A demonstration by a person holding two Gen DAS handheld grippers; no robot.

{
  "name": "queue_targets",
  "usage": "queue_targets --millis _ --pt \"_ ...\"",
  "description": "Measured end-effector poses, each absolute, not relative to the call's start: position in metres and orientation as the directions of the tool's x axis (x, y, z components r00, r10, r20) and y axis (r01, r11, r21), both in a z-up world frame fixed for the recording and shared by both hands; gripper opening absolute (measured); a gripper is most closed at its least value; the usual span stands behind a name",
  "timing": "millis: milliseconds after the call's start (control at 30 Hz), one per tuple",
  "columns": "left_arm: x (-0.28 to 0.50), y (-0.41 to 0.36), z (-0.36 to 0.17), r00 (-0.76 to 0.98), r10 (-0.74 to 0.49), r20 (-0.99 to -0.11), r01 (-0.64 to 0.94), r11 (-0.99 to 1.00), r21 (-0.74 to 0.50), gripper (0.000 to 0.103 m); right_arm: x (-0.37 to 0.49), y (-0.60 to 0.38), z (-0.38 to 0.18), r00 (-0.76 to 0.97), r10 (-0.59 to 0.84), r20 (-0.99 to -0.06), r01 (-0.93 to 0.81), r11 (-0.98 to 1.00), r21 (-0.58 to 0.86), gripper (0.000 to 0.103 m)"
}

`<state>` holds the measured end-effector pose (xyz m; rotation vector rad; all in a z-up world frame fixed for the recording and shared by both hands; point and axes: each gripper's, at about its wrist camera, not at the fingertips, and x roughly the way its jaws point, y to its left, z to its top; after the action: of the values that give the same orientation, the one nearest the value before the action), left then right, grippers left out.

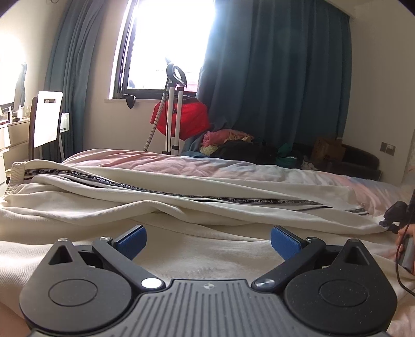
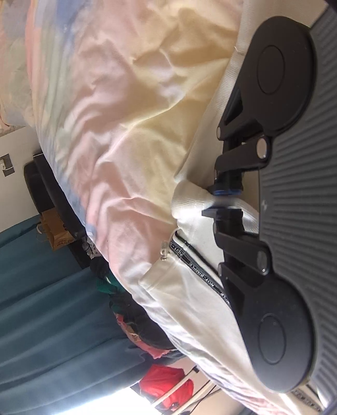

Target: Fold clothes

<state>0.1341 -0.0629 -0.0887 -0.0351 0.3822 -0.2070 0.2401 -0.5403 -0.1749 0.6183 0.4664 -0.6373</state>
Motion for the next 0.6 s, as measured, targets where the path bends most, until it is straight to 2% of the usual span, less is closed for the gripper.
queue_targets --millis 67,133,167,367,500,600 --pt "0.129 -0.062 -0.087 0.913 -0.203 -0.353 0.195 0.979 -0.059 0.103 0.24 -0.534 -0.164 0.681 -0.407 -0.609 0.686 0.647 0.334 0.037" --pt "0.122 -0.062 -0.084 0.918 -0.203 -0.34 0.197 0.979 -0.053 0.103 0.229 -0.518 -0.148 0.705 -0.375 -0.603 0.644 0.695 0.321 0.08" --pt "0.119 -0.061 -0.082 0.918 -0.212 -0.334 0.203 0.977 -0.061 0.103 0.223 -0.508 -0.14 0.723 -0.353 -0.594 0.613 0.723 0.318 0.087" --pt "0.097 -0.048 -0.066 0.926 -0.246 -0.286 0.219 0.968 -0.122 0.103 0.18 -0.444 -0.091 0.815 -0.206 -0.542 0.415 0.86 0.296 0.088" --pt "0.079 -0.039 -0.054 0.929 -0.238 -0.283 0.215 0.971 -0.108 0.103 0.145 -0.39 -0.07 0.863 -0.088 -0.497 0.276 0.907 0.319 0.088" --pt "0.061 -0.03 -0.046 0.933 -0.229 -0.278 0.22 0.974 -0.063 0.103 0.124 -0.348 -0.064 0.88 -0.01 -0.474 0.149 0.956 0.255 0.088"
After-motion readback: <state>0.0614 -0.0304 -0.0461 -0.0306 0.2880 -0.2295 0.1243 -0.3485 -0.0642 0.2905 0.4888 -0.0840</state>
